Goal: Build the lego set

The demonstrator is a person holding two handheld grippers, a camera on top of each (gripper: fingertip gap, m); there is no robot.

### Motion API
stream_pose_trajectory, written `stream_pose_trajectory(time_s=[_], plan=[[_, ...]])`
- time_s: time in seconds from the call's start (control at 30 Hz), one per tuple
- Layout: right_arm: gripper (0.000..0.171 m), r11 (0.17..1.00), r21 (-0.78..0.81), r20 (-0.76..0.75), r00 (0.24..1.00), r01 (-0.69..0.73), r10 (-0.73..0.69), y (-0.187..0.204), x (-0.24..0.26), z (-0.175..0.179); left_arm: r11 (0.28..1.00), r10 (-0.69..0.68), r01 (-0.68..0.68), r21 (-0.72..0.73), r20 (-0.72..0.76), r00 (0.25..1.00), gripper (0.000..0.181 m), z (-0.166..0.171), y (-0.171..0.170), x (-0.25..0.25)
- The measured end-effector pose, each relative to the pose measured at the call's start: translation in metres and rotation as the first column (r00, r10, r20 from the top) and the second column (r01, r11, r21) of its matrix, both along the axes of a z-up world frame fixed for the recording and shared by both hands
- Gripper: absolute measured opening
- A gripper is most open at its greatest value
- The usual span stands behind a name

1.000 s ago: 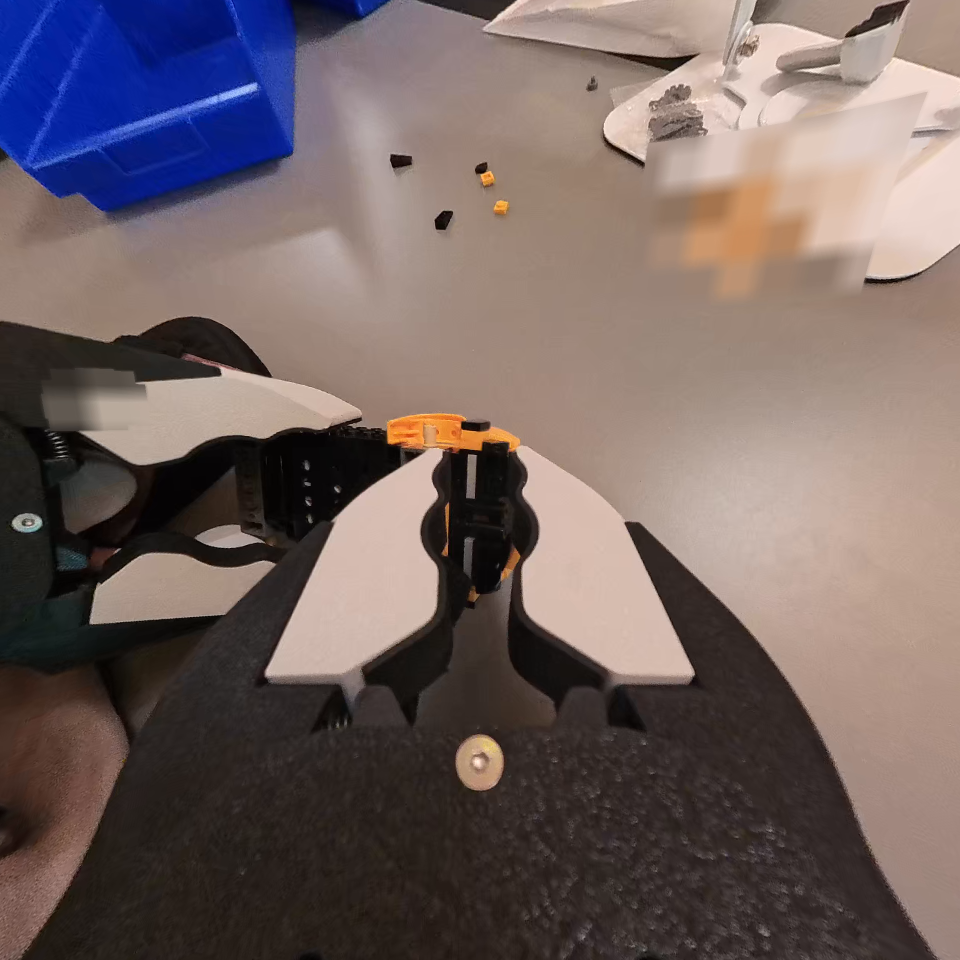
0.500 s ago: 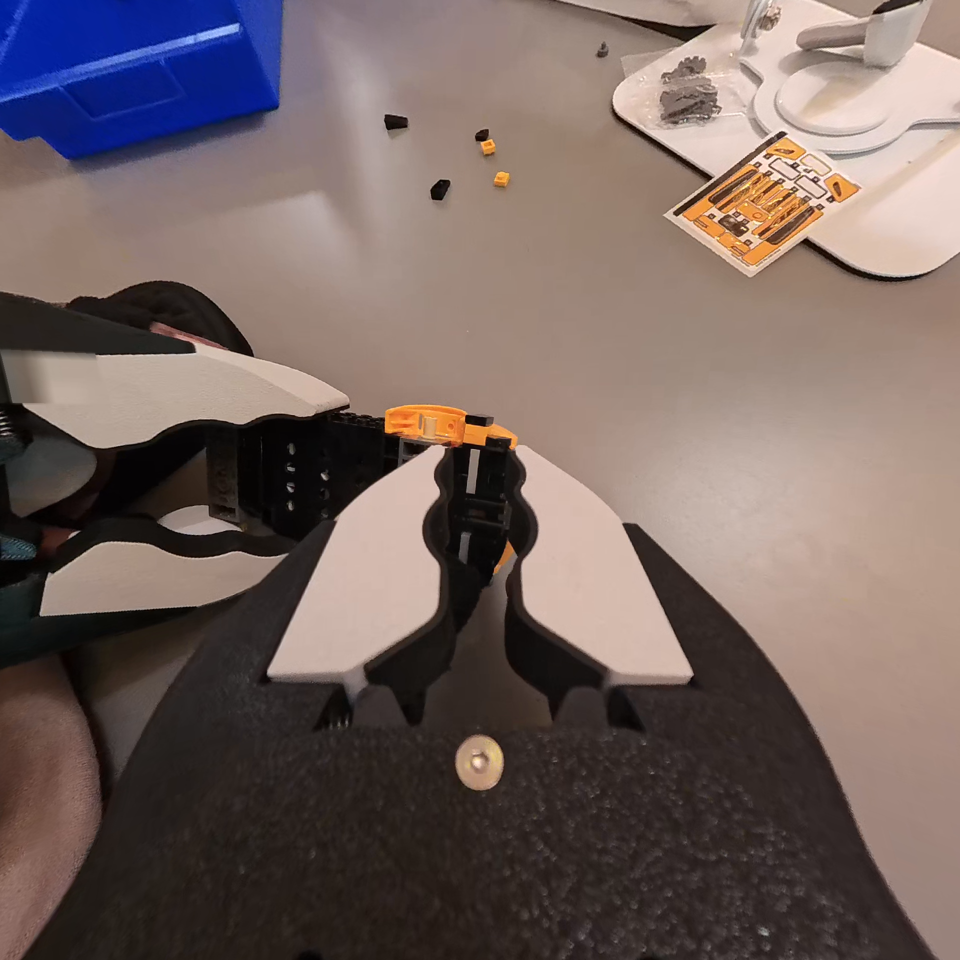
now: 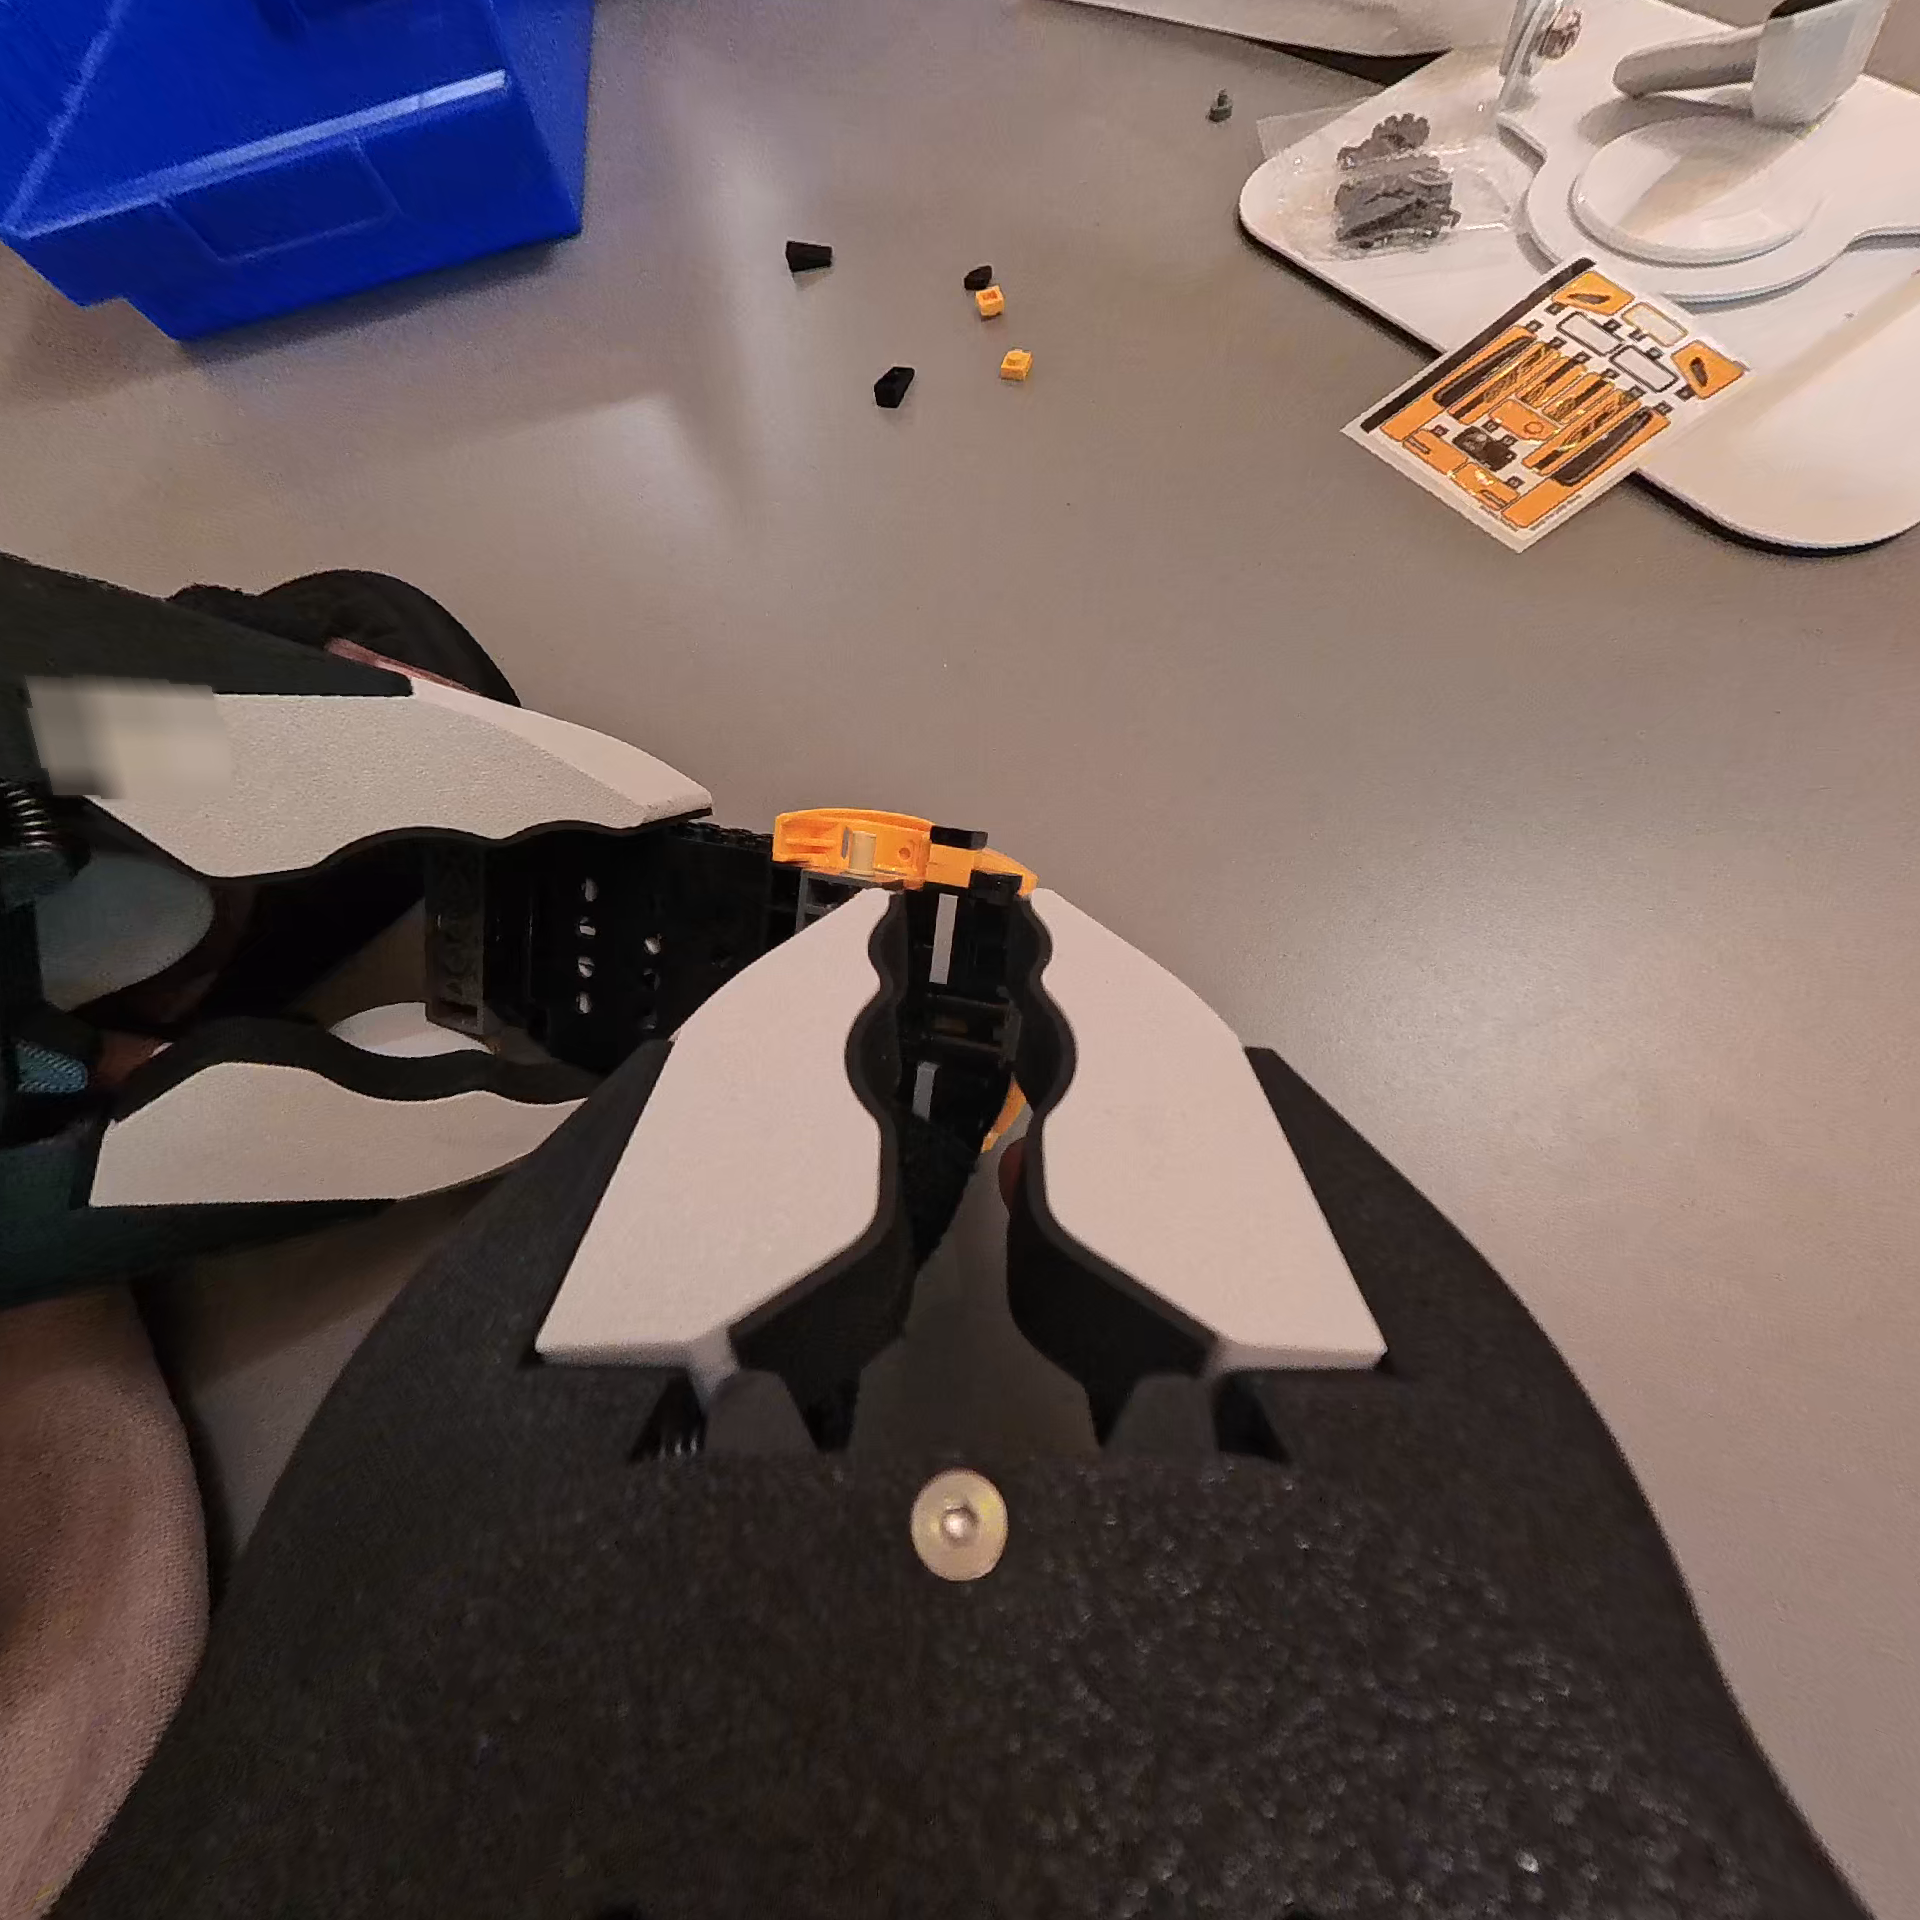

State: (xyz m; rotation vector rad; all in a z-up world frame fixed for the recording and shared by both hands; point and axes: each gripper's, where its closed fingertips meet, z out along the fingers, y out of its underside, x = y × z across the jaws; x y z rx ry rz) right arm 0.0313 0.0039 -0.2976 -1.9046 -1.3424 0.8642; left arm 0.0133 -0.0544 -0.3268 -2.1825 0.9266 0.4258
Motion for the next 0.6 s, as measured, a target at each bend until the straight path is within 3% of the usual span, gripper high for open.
stream_pose_trajectory(time_s=[0.23, 0.37, 0.43, 0.6], plan=[[0.018, 1.0, -0.019, -0.016, 1.0, 0.006, -0.006, -0.002, -0.002, 0.0, 1.0, -0.001, 0.001, -0.006, 0.015, 1.0, 0.061, 0.0, 0.001, -0.003], [0.019, 0.997, -0.077, -0.063, 0.998, -0.016, 0.011, -0.002, -0.003, 0.005, 1.0, 0.007, -0.007, -0.003, 0.086, 0.996, 0.061, 0.0, 0.001, -0.005], [0.029, 0.995, -0.098, -0.095, 0.995, -0.025, 0.016, 0.001, 0.002, 0.01, 1.0, 0.019, -0.018, -0.01, 0.131, 0.991, 0.061, 0.0, 0.001, -0.007], [0.028, 0.991, -0.094, -0.143, 0.986, -0.094, 0.08, 0.007, 0.021, 0.018, 1.0, 0.01, -0.006, -0.018, 0.218, 0.976, 0.061, -0.001, 0.001, -0.008]])
